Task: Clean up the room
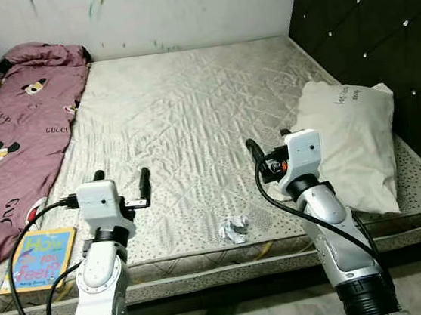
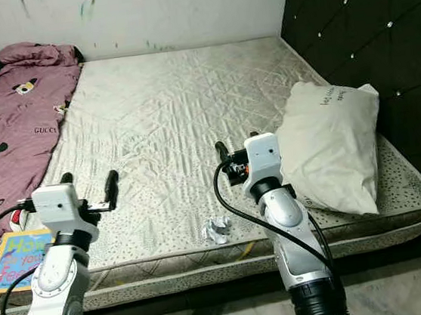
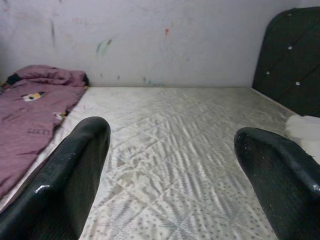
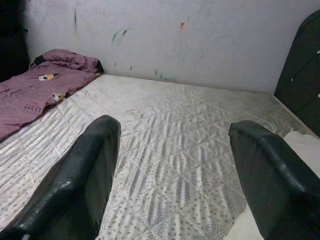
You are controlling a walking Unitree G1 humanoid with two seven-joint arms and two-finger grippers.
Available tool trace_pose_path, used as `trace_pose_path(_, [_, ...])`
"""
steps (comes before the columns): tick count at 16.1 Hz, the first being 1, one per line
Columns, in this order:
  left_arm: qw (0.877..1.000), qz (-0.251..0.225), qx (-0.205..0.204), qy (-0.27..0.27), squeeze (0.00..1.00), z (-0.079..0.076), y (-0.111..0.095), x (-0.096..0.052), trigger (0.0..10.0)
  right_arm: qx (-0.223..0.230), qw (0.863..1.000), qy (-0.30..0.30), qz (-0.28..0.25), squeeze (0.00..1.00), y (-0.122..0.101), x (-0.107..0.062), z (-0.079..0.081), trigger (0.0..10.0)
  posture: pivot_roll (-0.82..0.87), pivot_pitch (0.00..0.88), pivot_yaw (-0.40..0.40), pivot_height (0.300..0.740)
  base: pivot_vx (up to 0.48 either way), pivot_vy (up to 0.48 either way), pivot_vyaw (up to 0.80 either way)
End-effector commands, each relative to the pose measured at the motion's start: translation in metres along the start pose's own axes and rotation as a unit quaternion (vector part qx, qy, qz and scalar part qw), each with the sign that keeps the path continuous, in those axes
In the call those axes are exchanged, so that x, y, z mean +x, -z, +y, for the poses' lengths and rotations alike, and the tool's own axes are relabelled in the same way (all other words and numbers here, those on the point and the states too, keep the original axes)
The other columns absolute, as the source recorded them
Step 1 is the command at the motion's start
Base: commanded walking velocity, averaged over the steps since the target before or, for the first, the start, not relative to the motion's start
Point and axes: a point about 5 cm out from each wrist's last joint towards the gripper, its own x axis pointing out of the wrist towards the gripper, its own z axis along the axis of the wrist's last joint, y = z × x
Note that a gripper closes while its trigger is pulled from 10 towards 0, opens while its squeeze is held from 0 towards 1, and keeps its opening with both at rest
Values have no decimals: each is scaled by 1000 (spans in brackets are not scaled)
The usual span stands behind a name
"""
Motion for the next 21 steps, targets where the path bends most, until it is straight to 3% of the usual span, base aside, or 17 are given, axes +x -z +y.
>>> trace_pose_path(1, [1000, -8, 1, 5, 0, 0, -4, 0, 10000, -2, 1000, -3, -10, 0, -5, 3, -1, 10000, -98, 0, -13, 740, 259, 0, 0])
trace_pose_path(13, [1000, -8, 0, 4, 0, 1, -4, 2, 10000, -2, 1000, 0, -8, 0, -4, 3, -1, 10000, -101, 0, -10, 740, 321, 0, 0])
trace_pose_path(21, [999, 2, 15, -30, 0, 7, -1, 3, 10000, -1, 1000, 6, -6, 0, -2, 3, -3, 10000, -97, 0, -5, 740, 0, 0, 0])
